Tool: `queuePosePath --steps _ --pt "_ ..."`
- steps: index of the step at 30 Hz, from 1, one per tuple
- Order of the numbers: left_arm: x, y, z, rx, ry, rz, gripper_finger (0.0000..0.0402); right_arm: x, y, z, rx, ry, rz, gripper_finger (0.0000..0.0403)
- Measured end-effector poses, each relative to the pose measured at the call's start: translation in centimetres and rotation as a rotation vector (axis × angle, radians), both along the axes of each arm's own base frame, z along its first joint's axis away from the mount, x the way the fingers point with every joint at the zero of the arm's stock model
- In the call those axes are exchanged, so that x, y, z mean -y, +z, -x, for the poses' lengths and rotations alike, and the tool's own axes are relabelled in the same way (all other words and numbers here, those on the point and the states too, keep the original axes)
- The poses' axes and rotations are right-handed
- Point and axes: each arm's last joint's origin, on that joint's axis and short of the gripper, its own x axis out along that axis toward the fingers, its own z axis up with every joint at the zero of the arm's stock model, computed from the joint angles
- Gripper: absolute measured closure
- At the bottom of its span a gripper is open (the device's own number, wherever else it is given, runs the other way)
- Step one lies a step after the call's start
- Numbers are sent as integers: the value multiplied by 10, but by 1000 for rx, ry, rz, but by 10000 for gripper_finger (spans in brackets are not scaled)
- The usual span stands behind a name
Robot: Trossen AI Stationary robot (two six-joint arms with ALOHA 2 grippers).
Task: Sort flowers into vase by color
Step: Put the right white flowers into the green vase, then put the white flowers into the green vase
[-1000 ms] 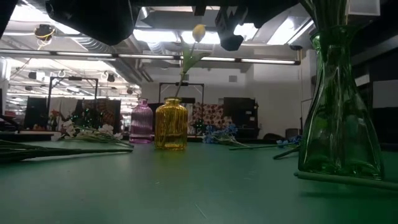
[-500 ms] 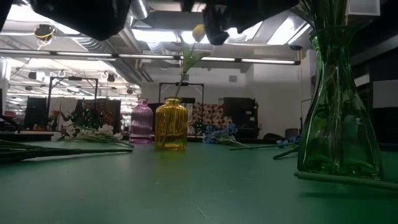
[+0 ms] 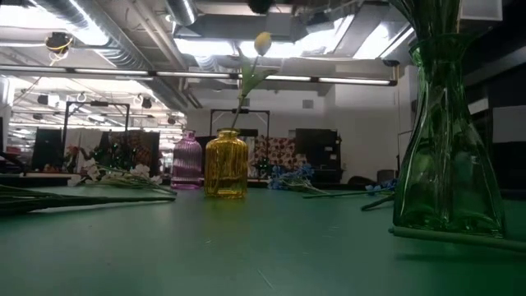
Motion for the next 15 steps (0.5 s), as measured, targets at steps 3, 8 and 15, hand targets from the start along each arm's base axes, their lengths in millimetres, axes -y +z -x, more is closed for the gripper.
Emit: queuePosePath --steps 3,8,15 --pt "-2 12 12 -101 15 22 130 0 0 0 -3 0 3 185" --pt "-17 33 39 -256 99 88 130 0 -1 0 -11 0 11 185" --pt "-39 59 78 -348 214 189 130 1 -3 1 -23 -1 20 185"
